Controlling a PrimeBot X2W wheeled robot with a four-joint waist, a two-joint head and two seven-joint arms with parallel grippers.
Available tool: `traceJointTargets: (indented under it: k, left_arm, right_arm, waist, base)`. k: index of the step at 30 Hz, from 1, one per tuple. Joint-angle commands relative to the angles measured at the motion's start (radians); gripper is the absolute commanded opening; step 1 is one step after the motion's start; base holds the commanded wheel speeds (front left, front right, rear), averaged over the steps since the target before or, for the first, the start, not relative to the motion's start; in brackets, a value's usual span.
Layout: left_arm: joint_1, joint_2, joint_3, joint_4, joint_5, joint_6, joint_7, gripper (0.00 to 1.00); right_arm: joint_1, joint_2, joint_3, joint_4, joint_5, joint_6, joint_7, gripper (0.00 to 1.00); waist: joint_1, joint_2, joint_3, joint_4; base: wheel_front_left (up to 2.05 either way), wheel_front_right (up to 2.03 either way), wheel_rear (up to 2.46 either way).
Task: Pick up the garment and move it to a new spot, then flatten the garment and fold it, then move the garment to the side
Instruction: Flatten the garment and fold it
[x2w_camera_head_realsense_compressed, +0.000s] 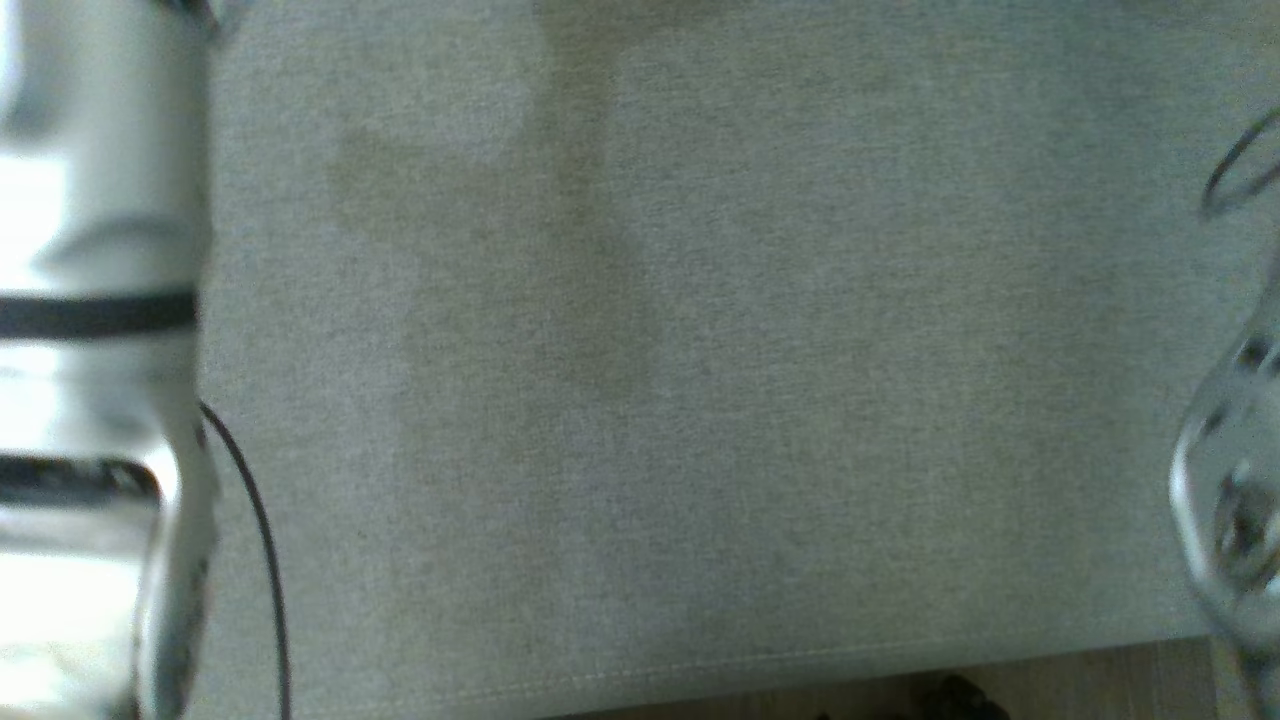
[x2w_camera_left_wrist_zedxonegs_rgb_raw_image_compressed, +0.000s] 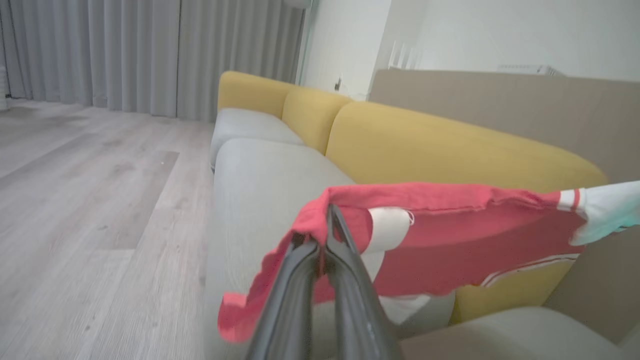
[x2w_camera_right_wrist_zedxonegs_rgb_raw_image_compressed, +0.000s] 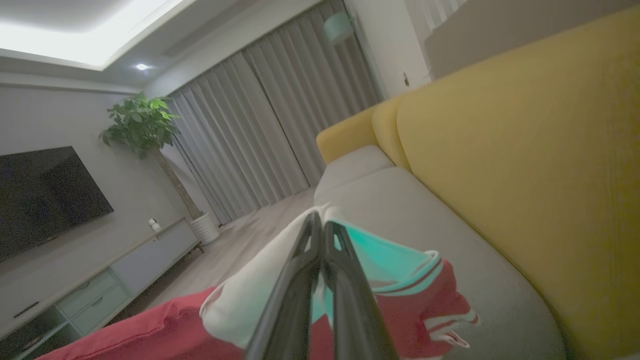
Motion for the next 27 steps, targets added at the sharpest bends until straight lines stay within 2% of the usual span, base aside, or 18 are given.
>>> traceJointTargets:
  k: [1, 7, 14, 17, 22, 27]
  left_arm:
    - [0.018, 0.041, 0.004, -0.026, 0.008, -0.008, -0.022, 0.00]
    - [0.355, 0.095, -0.059, -0.028, -0.023, -0.024, -0.126, 0.00]
    - [0.786, 0.123, -0.088, -0.208, -0.101, -0.014, -0.125, 0.00]
    - [0.948, 0.120, -0.091, -0.343, -0.126, 0.024, -0.102, 0.00]
    - [1.224, 0.133, -0.106, -0.616, -0.142, 0.118, -0.034, 0.00]
    - [1.373, 0.153, -0.122, -0.844, -0.160, 0.188, 0.065, 0.00]
  right_arm:
    - [0.045, 0.020, 0.019, -0.039, 0.017, -0.001, -0.004, 0.00]
    - [0.469, -0.008, 0.060, -0.156, 0.108, -0.001, 0.017, 0.00]
    - [0.945, 0.000, 0.008, -0.355, 0.137, -0.001, 0.090, 0.00]
    - [1.108, 0.012, -0.015, -0.442, 0.128, -0.001, 0.130, 0.00]
    - [1.347, 0.020, -0.040, -0.585, 0.146, -0.001, 0.176, 0.00]
    - [1.462, 0.021, -0.077, -0.677, 0.213, -0.001, 0.178, 0.00]
  waist:
    - [-0.0004, 0.0001, -0.013, -0.006]
    - [-0.0004, 0.0001, -0.079, -0.031]
    - [-0.0004, 0.0001, -0.192, -0.019]
    - [-0.0004, 0.0001, -0.231, -0.012]
    - [-0.0004, 0.0001, -0.253, -0.006]
    - [-0.0004, 0.0001, -0.244, 0.007]
  base:
    - [0.00, 0.00, 0.00]
    - [0.00, 0.00, 0.00]
    - [0.00, 0.00, 0.00]
    - [0.00, 0.00, 0.00]
    - [0.00, 0.00, 0.00]
    - [0.00, 0.00, 0.00]
